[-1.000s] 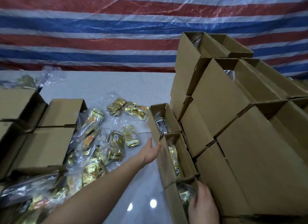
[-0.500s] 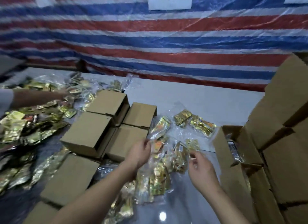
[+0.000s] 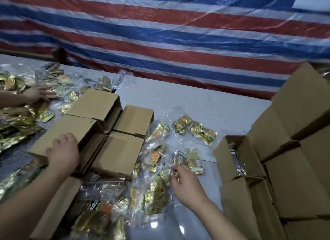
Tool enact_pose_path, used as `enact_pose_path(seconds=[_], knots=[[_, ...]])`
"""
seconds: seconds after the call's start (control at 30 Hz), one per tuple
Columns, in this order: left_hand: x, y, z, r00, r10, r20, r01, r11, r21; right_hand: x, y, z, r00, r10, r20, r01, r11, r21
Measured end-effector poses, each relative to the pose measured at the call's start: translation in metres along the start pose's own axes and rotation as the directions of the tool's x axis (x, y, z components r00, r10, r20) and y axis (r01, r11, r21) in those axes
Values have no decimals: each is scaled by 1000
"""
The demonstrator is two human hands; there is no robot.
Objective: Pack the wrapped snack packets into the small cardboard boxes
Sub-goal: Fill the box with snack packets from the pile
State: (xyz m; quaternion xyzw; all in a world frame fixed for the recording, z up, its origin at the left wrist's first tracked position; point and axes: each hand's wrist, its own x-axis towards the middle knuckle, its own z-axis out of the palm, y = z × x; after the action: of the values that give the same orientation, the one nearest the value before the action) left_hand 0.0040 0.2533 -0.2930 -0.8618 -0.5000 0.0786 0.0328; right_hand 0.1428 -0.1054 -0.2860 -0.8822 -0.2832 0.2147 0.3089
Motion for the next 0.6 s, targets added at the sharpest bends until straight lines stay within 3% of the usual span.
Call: enact_pose_path(seconds=[0.2, 0.33, 0.4, 0.5, 0.6], knots=[[-44, -19, -103, 961, 258, -99, -257, 966, 29, 14, -41, -31, 995, -44, -91, 53, 994, 99], [-107, 31, -142, 827, 559, -62, -562, 825, -53, 2, -76, -64, 966, -107, -235, 165, 956, 242], [-133, 68, -136, 728, 685, -29, -679, 716, -161, -12, -78, -79, 972, -174, -157, 195, 972, 128], [-166, 126, -111, 615, 788, 2, -751, 587, -304, -38, -53, -91, 971, -238, -8, 223, 923, -313], [-193, 165, -77, 531, 847, -8, -806, 502, -314, -67, -7, -88, 996, -87, 33, 92, 868, -488]])
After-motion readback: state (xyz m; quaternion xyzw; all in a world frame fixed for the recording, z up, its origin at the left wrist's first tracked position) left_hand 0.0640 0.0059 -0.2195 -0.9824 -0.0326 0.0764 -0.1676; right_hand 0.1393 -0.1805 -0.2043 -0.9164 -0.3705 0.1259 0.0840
